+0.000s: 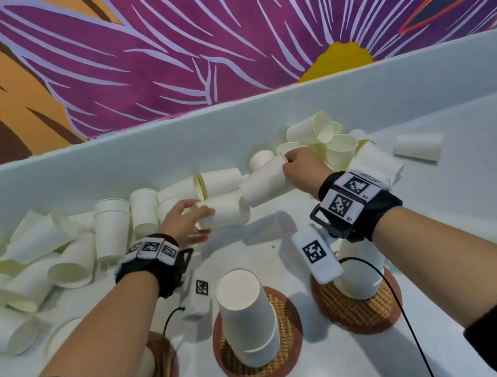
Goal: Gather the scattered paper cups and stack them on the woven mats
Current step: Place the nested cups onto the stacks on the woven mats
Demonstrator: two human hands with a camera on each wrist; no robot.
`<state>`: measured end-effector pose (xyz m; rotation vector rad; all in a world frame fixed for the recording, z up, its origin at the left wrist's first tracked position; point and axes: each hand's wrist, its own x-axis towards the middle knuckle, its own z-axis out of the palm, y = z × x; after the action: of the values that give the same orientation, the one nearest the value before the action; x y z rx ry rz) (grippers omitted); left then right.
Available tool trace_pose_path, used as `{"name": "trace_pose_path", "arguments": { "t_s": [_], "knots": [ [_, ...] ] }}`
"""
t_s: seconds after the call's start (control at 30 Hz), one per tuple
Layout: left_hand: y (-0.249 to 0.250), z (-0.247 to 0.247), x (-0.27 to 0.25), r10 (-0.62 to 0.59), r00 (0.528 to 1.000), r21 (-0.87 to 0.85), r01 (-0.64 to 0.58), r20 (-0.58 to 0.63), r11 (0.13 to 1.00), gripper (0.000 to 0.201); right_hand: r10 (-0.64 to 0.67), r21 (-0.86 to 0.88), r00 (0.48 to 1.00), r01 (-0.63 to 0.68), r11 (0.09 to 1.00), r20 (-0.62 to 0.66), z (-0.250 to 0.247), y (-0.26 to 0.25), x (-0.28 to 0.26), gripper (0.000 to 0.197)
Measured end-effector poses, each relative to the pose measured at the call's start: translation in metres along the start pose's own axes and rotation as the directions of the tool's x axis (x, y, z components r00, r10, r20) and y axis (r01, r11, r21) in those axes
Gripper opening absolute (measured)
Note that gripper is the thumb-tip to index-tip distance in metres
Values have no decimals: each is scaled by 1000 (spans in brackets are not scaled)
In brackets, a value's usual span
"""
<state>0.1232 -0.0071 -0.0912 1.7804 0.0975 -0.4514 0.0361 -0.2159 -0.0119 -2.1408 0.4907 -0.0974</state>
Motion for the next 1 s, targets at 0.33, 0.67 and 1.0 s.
{"name": "trace_pose_path", "arguments": {
  "t_s": [0.33, 0.67, 1.0],
  "knots": [
    [43, -21, -34, 70, 993, -333, -33, 99, 942, 21, 43, 264, 999, -39, 964, -8, -13, -4, -8, 30],
    [112, 33, -90, 166, 923, 206, -248, 347, 947, 14, 16, 480, 943, -183, 858, 332, -36, -15, -47, 19],
    [155, 116, -137, 216, 851, 497, -465, 479, 732, 44, -79, 166, 889, 3, 986, 451, -110, 36, -59, 83]
  ]
}}
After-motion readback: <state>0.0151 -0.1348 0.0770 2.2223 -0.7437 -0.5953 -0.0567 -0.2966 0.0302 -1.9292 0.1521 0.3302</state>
